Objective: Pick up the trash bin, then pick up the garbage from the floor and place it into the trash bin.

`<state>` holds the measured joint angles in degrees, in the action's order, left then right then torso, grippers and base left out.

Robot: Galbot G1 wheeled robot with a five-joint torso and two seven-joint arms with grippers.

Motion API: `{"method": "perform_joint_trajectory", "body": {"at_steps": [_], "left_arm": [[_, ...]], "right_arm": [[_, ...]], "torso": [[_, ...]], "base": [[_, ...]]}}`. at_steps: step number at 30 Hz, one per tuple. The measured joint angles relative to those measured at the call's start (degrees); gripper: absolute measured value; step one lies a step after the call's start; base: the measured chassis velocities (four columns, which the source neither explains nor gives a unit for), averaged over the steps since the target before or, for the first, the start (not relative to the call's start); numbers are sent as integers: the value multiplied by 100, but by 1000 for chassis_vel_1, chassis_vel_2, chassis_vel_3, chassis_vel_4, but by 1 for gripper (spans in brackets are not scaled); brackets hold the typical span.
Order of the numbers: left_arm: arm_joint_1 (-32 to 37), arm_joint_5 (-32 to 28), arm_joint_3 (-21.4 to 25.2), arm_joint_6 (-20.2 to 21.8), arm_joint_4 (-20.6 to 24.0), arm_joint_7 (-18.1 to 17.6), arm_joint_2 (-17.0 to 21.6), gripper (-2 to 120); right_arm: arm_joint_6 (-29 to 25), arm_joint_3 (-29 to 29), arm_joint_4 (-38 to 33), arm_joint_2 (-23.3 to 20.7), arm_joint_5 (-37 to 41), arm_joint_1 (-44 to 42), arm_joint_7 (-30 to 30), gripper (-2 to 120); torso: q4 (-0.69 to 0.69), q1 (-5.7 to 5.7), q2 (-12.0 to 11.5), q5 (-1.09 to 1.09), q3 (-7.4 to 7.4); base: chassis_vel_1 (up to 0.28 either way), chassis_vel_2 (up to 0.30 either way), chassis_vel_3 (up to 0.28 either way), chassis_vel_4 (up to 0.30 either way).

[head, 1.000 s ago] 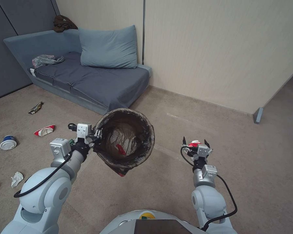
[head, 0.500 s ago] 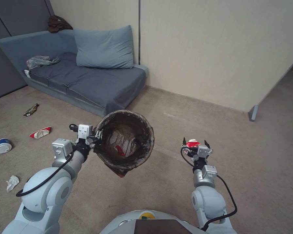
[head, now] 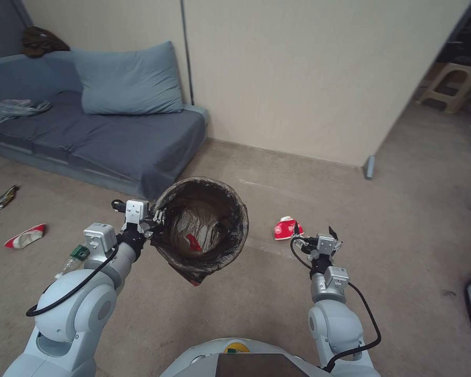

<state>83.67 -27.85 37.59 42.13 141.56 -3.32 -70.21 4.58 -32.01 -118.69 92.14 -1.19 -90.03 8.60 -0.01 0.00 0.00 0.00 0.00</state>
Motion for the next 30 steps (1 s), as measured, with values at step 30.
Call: {"method": "perform_joint_trajectory", "body": {"at_steps": [30], "left_arm": [[-20,-448,-21,0,33,-311,-96,5]], "right_arm": [[-234,-58,12,0,-15,-16,-232,100]], "torso": [[1,0,0,0,0]], "base": [[-18,-22,-18,-17]]}}
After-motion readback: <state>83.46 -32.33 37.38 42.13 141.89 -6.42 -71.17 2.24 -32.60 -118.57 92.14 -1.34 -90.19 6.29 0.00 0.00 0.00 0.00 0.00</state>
